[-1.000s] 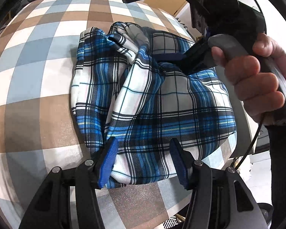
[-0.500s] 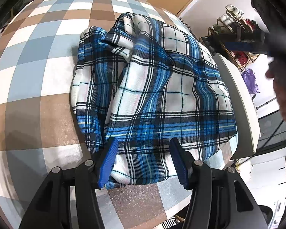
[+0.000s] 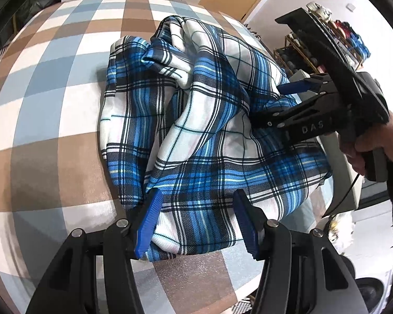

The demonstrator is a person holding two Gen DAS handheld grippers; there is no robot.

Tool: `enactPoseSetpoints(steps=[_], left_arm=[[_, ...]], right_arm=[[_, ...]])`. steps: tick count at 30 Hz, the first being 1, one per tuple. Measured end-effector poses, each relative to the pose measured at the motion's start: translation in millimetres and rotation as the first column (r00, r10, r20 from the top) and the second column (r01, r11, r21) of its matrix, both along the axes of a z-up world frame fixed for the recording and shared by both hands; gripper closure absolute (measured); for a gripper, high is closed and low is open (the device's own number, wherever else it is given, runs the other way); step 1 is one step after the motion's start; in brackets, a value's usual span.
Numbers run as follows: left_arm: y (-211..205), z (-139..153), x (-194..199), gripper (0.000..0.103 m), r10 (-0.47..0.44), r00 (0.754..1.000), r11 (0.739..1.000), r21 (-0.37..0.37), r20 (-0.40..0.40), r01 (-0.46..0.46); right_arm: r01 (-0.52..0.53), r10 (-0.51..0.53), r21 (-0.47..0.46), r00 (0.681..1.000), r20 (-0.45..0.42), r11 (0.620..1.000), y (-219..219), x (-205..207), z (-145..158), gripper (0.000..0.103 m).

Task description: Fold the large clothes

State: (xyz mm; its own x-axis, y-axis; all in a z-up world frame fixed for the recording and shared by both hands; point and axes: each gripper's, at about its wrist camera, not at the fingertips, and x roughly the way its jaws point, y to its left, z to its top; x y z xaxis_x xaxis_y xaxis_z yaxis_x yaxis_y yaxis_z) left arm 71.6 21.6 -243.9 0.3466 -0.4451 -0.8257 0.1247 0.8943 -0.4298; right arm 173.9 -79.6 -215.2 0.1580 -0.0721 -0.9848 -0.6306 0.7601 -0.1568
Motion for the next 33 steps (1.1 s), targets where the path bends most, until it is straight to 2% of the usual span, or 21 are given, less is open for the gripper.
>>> enactPoseSetpoints(steps=[2,5,7,8,10,12,15,17,21,23,25,28,31,33], left_arm=[[-1.8,0.4,0.2,0.052,0.001,1.000,1.000,0.016,0.005,-0.001],[-5.7,1.3,-2.5,0.052,-0.005,1.000,0.999,0.038,0.017,0.005],[-7.5,1.8,-4.4,0.052,-0.010,1.000,0.998,0.054,0.025,0.008],[-8.3,1.6,-4.3,0.052,-0.011,1.000,0.998,0.058,0.026,0.009],[-9.2,1.6,-3.4,0.052,-0.010,1.000,0.998,0.061,0.025,0.008],[-9.1,1.7,-2.9,0.052,-0.007,1.000,0.998,0.058,0.021,0.005],[-8.5,1.4,-1.4,0.052,0.000,1.000,0.999,0.054,0.018,-0.001],[-8.3,0.2,-1.3,0.052,0.000,1.000,0.999,0.054,0.021,-0.001],[-11.0,-0.4,-0.4,0.052,-0.003,1.000,0.998,0.062,0.026,0.001],[-10.3,-0.8,0.8,0.052,-0.004,1.000,0.998,0.063,0.024,0.003],[-6.9,-1.4,2.1,0.052,0.002,1.000,0.999,0.041,0.015,-0.003],[-0.6,-2.3,4.3,0.052,0.016,1.000,1.000,0.001,-0.003,-0.016],[5.5,-3.1,2.1,0.052,0.029,0.999,0.999,-0.033,-0.013,-0.030],[7.5,-2.9,0.5,0.052,0.031,0.999,0.999,-0.044,-0.015,-0.031]], right_arm=[[0.014,-0.014,0.034,1.000,0.005,0.999,-5.7,0.5,0.7,0.000],[0.000,-0.001,0.038,1.000,0.030,0.999,-7.6,-5.6,14.1,0.000],[-0.006,0.002,0.136,0.999,0.032,0.991,-16.0,-14.2,37.9,0.001],[0.005,-0.008,0.220,1.000,0.012,0.975,-24.0,-19.5,53.0,0.000],[0.022,-0.009,0.294,0.999,-0.047,0.956,-33.5,-33.2,71.4,0.000],[-0.007,0.031,0.337,0.997,-0.067,0.942,-37.7,-53.7,82.6,0.000],[0.006,0.056,0.357,0.985,-0.164,0.934,-31.0,-77.8,75.8,0.000],[0.010,0.059,0.327,0.978,-0.198,0.945,-29.4,-88.8,62.5,0.000],[-0.018,0.066,0.230,0.977,-0.203,0.973,-24.0,-98.6,20.8,0.000],[-0.035,0.070,0.198,0.982,-0.174,0.980,-16.3,-97.2,8.0,0.000],[-0.033,0.060,0.152,0.983,-0.175,0.988,-8.5,-96.7,6.0,0.000],[-0.028,0.050,0.144,0.987,-0.152,0.989,-5.3,-99.1,5.8,0.000],[-0.040,0.069,0.169,0.982,-0.175,0.985,-6.5,-102.2,14.2,0.000],[0.007,0.054,0.258,0.972,-0.227,0.966,-16.5,-95.6,37.3,0.000]])
